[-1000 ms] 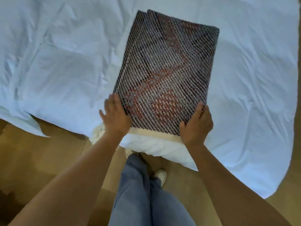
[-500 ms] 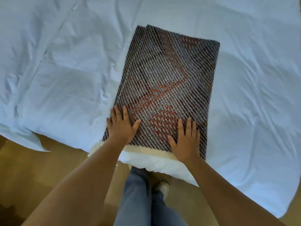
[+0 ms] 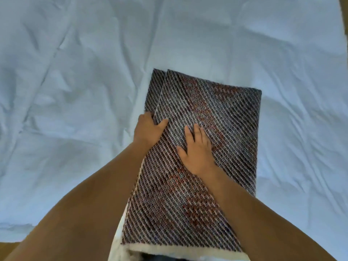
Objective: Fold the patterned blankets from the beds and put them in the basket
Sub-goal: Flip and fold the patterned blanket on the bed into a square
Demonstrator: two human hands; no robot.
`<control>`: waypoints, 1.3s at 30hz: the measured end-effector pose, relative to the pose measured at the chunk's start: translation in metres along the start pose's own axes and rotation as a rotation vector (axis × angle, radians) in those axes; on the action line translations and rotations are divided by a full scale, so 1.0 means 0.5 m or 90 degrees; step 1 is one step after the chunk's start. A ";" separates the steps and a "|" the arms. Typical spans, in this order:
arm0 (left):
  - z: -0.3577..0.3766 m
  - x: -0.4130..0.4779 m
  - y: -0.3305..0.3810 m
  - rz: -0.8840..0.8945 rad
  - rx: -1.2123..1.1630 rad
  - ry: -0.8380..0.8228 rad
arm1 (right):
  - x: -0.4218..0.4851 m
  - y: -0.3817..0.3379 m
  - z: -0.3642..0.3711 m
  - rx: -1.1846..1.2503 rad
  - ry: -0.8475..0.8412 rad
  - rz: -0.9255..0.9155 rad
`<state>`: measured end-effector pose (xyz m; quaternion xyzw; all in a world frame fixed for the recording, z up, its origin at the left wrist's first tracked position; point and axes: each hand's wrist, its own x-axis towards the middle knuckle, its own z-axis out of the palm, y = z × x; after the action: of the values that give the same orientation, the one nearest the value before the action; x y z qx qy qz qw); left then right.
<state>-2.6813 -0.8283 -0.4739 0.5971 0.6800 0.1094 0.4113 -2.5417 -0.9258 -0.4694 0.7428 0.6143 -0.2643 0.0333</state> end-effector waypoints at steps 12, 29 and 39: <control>-0.060 0.244 0.131 0.024 -0.202 0.014 | 0.190 -0.065 -0.054 0.044 0.100 -0.056; -0.034 0.296 0.086 0.090 0.005 0.060 | 0.304 0.084 -0.176 0.004 0.225 0.062; 0.061 0.261 0.183 0.452 0.485 -0.026 | 0.356 0.192 -0.261 -0.115 -0.098 0.056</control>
<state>-2.5876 -0.6968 -0.4906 0.9004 0.4188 -0.0247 0.1155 -2.3876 -0.7411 -0.4611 0.7404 0.5981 -0.2624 0.1589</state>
